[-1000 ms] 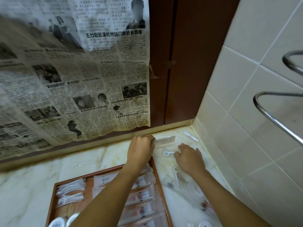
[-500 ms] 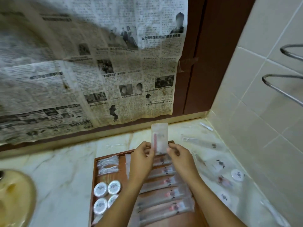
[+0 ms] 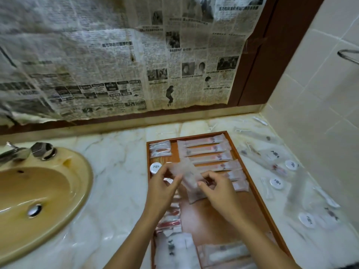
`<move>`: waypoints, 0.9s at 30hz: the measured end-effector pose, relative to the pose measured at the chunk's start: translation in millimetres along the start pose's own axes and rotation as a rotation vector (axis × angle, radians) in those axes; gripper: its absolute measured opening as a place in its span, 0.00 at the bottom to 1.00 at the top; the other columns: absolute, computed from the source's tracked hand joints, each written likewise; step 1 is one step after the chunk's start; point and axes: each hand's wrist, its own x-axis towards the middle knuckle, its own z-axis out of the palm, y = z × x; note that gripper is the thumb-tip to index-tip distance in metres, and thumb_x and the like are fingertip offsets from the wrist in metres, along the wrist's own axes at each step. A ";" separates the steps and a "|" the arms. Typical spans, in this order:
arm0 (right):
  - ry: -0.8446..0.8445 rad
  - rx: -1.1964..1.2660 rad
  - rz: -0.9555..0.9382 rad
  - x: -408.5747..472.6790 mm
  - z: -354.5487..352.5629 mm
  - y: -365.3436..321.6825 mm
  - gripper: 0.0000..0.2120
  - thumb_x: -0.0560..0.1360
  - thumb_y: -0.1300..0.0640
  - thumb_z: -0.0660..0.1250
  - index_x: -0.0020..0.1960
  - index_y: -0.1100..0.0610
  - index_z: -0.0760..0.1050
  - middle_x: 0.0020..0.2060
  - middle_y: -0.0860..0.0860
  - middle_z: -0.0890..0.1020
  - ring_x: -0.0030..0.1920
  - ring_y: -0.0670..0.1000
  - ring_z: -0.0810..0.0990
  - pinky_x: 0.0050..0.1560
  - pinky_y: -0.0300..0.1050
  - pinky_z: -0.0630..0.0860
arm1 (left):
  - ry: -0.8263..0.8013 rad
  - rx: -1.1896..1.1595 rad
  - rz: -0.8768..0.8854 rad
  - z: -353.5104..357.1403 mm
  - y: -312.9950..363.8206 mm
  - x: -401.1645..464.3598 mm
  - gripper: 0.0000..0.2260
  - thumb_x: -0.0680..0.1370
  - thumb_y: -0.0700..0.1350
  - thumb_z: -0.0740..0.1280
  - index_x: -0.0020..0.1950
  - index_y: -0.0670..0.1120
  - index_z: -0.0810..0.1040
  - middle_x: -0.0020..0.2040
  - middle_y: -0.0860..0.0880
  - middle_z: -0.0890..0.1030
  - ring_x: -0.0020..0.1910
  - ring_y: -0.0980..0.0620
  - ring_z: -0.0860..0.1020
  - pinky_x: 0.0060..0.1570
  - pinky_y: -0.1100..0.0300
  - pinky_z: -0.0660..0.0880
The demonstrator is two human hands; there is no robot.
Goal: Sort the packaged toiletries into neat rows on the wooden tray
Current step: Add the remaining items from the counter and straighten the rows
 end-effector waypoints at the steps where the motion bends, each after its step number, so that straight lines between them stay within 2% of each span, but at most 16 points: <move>1: -0.012 -0.012 -0.015 -10.0 3.7 0.8 0.06 0.74 0.61 0.70 0.44 0.51 0.80 0.39 0.42 0.82 0.42 0.42 0.79 0.40 0.32 0.72 | 0.000 0.015 0.007 -5.9 -2.6 -7.5 0.11 0.77 0.43 0.71 0.57 0.54 0.78 0.51 0.60 0.81 0.49 0.57 0.80 0.44 0.66 0.75; 3: -0.037 -0.050 -0.040 -28.6 9.5 3.7 0.07 0.74 0.61 0.70 0.44 0.49 0.80 0.40 0.42 0.82 0.43 0.42 0.79 0.40 0.32 0.72 | -0.012 0.050 0.020 -15.3 -6.6 -22.3 0.14 0.76 0.42 0.73 0.57 0.57 0.78 0.53 0.63 0.81 0.50 0.59 0.79 0.44 0.68 0.75; 5: -0.057 -0.093 -0.059 -46.0 14.4 5.6 0.08 0.74 0.62 0.70 0.44 0.48 0.79 0.42 0.41 0.80 0.44 0.43 0.78 0.41 0.32 0.73 | -0.039 0.080 0.022 -22.7 -10.9 -38.7 0.13 0.75 0.41 0.74 0.51 0.59 0.79 0.49 0.64 0.82 0.46 0.61 0.79 0.42 0.70 0.73; 7: -0.078 -0.144 -0.098 -62.4 18.1 6.5 0.07 0.74 0.63 0.70 0.45 0.50 0.80 0.42 0.41 0.79 0.44 0.43 0.78 0.41 0.31 0.72 | -0.069 0.105 0.043 -30.4 -18.6 -57.7 0.12 0.74 0.40 0.74 0.44 0.57 0.79 0.43 0.62 0.82 0.40 0.62 0.78 0.39 0.72 0.70; 10: -0.108 -0.219 -0.156 -81.2 21.7 11.6 0.06 0.74 0.63 0.69 0.45 0.53 0.80 0.41 0.40 0.77 0.43 0.41 0.77 0.41 0.29 0.70 | -0.096 0.166 0.092 -42.7 -31.1 -82.7 0.10 0.73 0.38 0.75 0.41 0.54 0.81 0.41 0.61 0.79 0.38 0.62 0.76 0.39 0.72 0.68; 12: -0.127 -0.266 -0.189 -91.2 26.0 16.1 0.08 0.74 0.62 0.69 0.45 0.49 0.79 0.41 0.37 0.77 0.45 0.40 0.77 0.43 0.30 0.71 | -0.120 0.203 0.105 -50.5 -41.1 -96.7 0.08 0.72 0.40 0.76 0.41 0.52 0.82 0.41 0.60 0.79 0.40 0.59 0.76 0.40 0.70 0.69; 15: -0.146 -0.277 -0.228 -102.7 31.6 20.6 0.10 0.73 0.62 0.68 0.46 0.47 0.79 0.43 0.36 0.78 0.48 0.39 0.78 0.48 0.32 0.74 | -0.156 0.259 0.139 -58.9 -55.4 -113.0 0.00 0.73 0.50 0.73 0.42 0.55 0.83 0.42 0.61 0.79 0.45 0.58 0.76 0.44 0.66 0.72; 18: -0.163 -0.301 -0.264 -111.2 35.8 22.6 0.11 0.73 0.62 0.68 0.48 0.46 0.79 0.43 0.36 0.79 0.50 0.38 0.77 0.49 0.33 0.74 | -0.192 0.364 0.182 -64.3 -67.6 -124.1 0.08 0.75 0.56 0.66 0.46 0.56 0.84 0.44 0.63 0.79 0.49 0.59 0.75 0.48 0.64 0.72; 22: -0.183 -0.335 -0.322 -115.1 39.8 29.0 0.09 0.73 0.58 0.66 0.48 0.46 0.80 0.44 0.36 0.80 0.51 0.38 0.76 0.50 0.37 0.74 | -0.210 0.487 0.273 -68.0 -77.8 -130.1 0.07 0.74 0.53 0.67 0.49 0.59 0.83 0.48 0.64 0.76 0.52 0.61 0.72 0.49 0.65 0.70; 25: -0.187 -0.367 -0.360 -116.6 42.2 37.0 0.10 0.71 0.60 0.69 0.48 0.46 0.80 0.46 0.36 0.80 0.52 0.38 0.75 0.51 0.40 0.75 | -0.199 0.552 0.304 -68.9 -86.7 -132.8 0.08 0.73 0.47 0.72 0.49 0.60 0.82 0.50 0.61 0.75 0.54 0.59 0.71 0.49 0.60 0.73; 27: -0.187 -0.383 -0.368 -117.3 43.5 42.1 0.12 0.70 0.60 0.71 0.48 0.45 0.81 0.47 0.36 0.81 0.52 0.39 0.75 0.51 0.40 0.75 | -0.188 0.596 0.321 -69.0 -88.8 -133.9 0.10 0.73 0.45 0.73 0.49 0.60 0.82 0.52 0.59 0.75 0.55 0.57 0.70 0.49 0.58 0.74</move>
